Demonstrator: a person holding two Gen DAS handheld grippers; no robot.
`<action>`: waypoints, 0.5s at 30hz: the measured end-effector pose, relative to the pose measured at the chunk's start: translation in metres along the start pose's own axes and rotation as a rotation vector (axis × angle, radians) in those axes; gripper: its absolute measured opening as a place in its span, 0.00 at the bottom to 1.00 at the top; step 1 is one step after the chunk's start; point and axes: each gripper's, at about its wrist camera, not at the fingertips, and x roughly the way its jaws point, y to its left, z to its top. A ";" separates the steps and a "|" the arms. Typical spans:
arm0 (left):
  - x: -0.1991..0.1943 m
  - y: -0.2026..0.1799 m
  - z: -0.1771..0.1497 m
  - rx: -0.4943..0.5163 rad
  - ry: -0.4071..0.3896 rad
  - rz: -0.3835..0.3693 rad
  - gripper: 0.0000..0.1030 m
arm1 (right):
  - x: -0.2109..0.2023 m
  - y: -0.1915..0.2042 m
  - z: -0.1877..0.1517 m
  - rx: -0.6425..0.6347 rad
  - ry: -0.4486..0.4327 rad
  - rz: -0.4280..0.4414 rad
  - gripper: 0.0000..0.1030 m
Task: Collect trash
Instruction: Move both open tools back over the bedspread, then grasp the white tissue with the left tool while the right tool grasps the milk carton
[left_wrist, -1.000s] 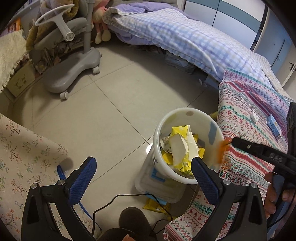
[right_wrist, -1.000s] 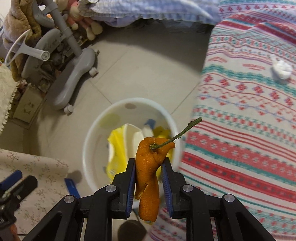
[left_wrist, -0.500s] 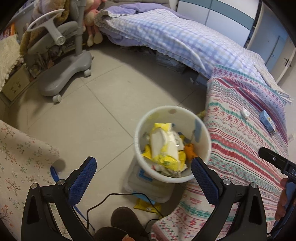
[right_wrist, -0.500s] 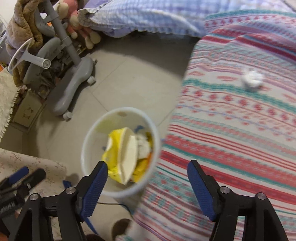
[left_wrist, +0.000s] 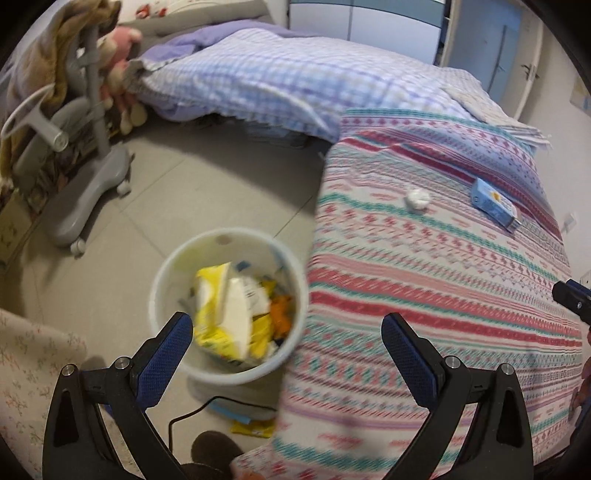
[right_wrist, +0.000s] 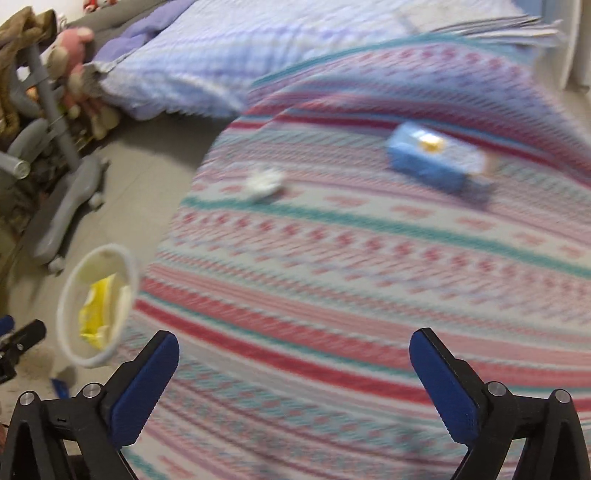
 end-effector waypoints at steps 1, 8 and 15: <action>0.001 -0.009 0.002 0.010 -0.006 -0.003 1.00 | -0.002 -0.007 0.000 0.000 -0.009 -0.006 1.00; 0.021 -0.078 0.035 0.100 -0.044 0.048 1.00 | 0.006 -0.067 0.007 -0.018 0.004 -0.024 1.00; 0.071 -0.114 0.077 0.055 0.031 -0.019 1.00 | 0.008 -0.121 0.038 0.062 -0.055 -0.024 1.00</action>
